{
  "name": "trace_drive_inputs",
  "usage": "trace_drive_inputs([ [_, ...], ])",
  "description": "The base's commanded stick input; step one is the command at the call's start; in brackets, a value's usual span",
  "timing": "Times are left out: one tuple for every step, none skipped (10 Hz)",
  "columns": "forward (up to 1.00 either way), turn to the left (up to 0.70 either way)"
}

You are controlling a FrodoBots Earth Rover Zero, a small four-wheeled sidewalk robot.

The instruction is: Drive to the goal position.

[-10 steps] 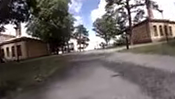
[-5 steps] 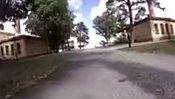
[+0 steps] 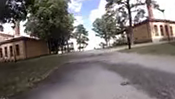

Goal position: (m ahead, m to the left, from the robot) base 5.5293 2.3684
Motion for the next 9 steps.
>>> trace_drive_inputs([
  [0.7, 0.0],
  [0.7, 0.0],
  [0.7, 0.0],
  [0.7, 0.0],
  [0.7, 0.0],
  [0.7, 0.0],
  [0.7, 0.0],
  [0.7, 0.0],
  [0.7, 0.0],
])
